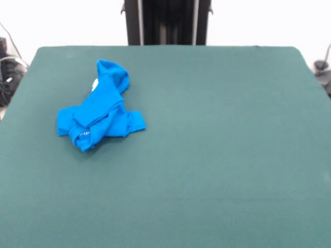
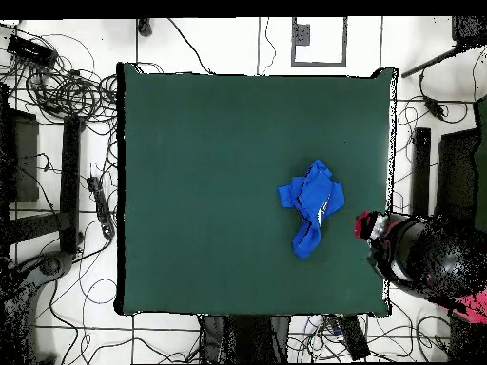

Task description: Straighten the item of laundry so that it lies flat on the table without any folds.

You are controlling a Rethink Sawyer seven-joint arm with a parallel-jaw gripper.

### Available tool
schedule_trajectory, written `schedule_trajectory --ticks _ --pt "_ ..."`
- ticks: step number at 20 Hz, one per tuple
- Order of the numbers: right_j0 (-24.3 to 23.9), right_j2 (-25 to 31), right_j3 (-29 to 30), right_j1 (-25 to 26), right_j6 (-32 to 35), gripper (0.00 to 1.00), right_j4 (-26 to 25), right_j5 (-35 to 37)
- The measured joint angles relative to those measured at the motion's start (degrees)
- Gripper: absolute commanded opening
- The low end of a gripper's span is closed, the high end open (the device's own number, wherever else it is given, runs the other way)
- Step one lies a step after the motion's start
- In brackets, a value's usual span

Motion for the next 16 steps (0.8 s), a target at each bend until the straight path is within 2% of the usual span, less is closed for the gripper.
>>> schedule_trajectory --ticks 6,16 --pt "0.4 0.6 0.0 2.7 0.0 1.0 -1.8 -3.4" --pt "4.4 0.7 -0.1 9.9 0.0 1.0 -5.8 -11.1"
